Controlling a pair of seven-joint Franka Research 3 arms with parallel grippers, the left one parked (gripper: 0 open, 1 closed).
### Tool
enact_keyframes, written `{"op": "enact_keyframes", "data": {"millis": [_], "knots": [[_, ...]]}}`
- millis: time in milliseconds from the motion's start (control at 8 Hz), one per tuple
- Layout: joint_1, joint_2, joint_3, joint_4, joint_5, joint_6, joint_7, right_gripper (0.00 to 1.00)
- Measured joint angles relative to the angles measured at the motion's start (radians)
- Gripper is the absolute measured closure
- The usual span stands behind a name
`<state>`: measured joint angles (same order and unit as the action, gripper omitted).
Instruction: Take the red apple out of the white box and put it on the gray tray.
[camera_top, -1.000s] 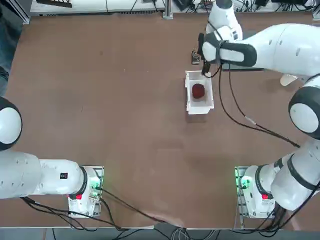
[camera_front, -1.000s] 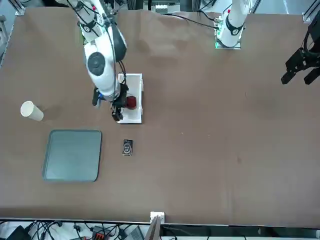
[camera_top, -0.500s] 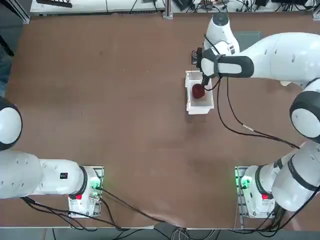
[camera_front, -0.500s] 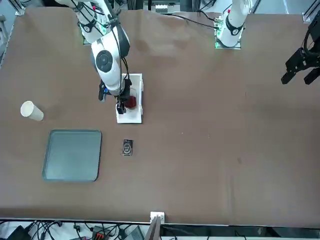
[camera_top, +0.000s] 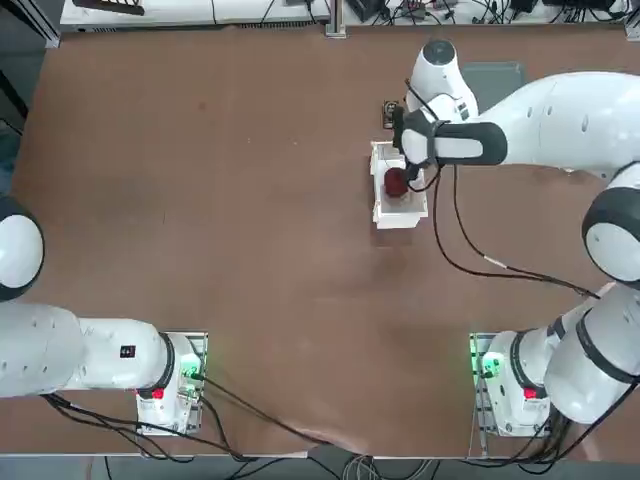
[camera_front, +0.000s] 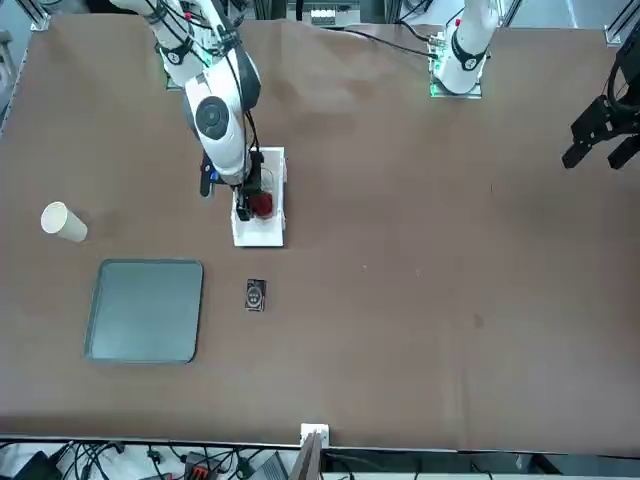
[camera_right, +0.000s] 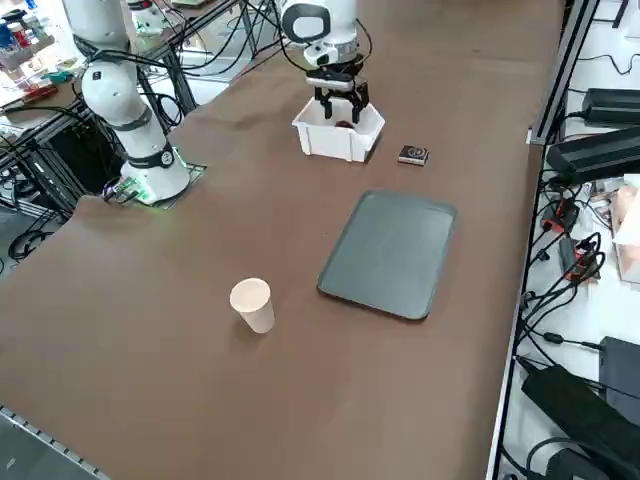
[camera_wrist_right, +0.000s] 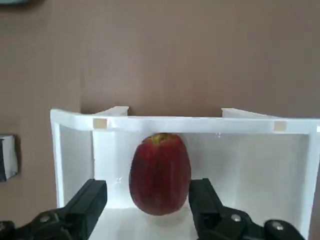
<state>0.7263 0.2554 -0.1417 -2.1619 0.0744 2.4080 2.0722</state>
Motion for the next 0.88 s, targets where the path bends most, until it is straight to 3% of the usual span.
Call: {"op": "enact_keyframes", "data": {"millis": [875], "knots": [[0.003,0.045,0.000,-0.009,0.000,0.053,-0.010,0.00]]}}
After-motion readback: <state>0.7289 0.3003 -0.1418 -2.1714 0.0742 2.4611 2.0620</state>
